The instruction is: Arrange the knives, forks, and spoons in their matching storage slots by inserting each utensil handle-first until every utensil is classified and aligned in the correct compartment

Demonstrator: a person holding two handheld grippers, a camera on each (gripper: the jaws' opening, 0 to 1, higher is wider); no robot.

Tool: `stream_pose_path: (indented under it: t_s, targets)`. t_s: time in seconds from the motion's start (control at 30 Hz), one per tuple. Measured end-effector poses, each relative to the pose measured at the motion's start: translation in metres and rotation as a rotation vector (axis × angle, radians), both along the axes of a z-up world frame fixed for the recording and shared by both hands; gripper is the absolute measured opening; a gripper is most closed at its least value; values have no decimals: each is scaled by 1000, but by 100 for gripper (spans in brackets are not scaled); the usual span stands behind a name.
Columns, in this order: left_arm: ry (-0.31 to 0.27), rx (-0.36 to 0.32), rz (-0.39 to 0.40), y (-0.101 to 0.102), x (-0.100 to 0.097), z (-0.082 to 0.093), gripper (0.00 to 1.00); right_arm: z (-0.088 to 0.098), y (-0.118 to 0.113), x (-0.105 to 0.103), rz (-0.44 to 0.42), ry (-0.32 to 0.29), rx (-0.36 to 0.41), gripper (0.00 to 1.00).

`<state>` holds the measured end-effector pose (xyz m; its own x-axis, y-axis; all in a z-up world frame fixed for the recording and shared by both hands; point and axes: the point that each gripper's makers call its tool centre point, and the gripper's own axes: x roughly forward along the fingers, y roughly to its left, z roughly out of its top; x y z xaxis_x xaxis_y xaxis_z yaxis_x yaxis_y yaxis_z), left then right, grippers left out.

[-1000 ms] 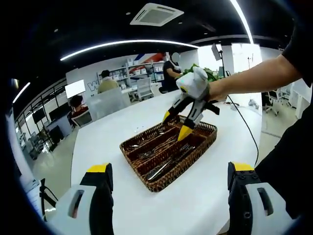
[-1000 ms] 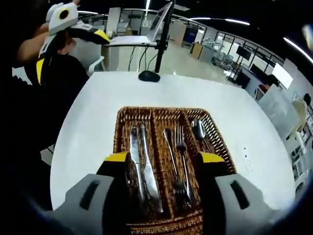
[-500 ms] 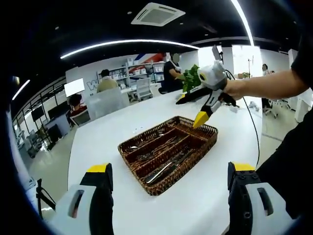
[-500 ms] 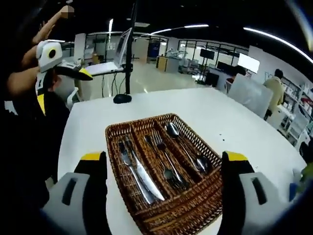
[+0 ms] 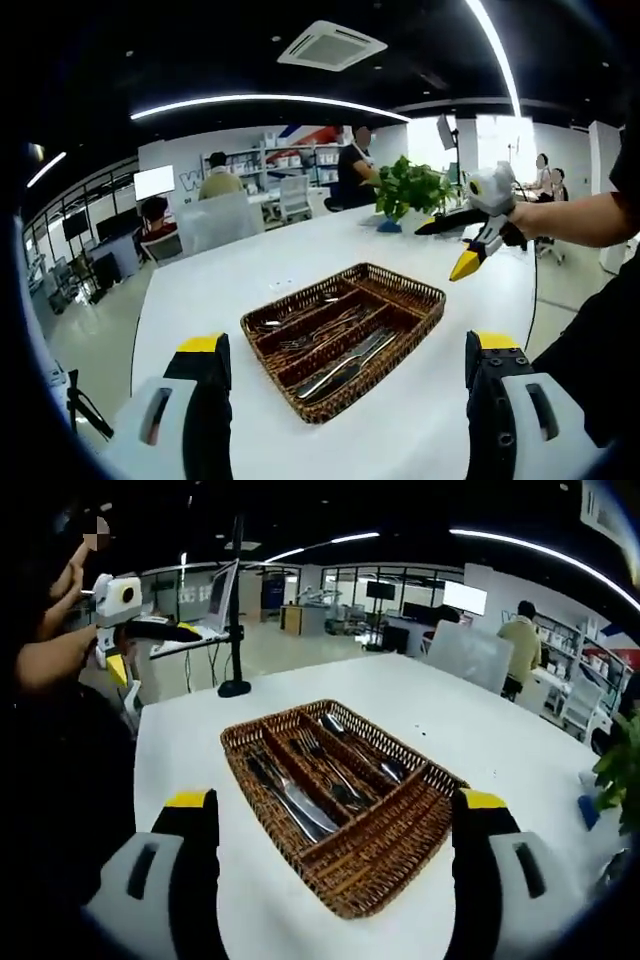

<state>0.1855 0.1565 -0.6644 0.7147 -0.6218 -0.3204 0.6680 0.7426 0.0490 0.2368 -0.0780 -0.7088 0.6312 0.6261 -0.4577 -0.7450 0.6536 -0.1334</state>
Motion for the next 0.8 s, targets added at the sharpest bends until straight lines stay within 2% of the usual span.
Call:
stream_pose_path:
  t_s: [0.13,0.37,0.43,0.5,0.73,0.8]
  targets:
    - [7,5,-3,-2,-1,-3,99,12,-7,-16,-41,13,55,100]
    - [14,-1,2,-2,-3,-4,99,22,-22,-31,-87,-12,55,100]
    - [17,-6,7,0,-5,-5,99,26,-35,-34,-134,-31,51,100]
    - [20,-7,9,1,-6,-6,99,29,-41,-39,-153,-27,80,100]
    - [40,-10,19,4,-6,-13,99,22,-58,-47,-197,-10,82,100]
    - [37,-10,18,3,-6,-12,99,21,-65,-47,-217,-26,71,100]
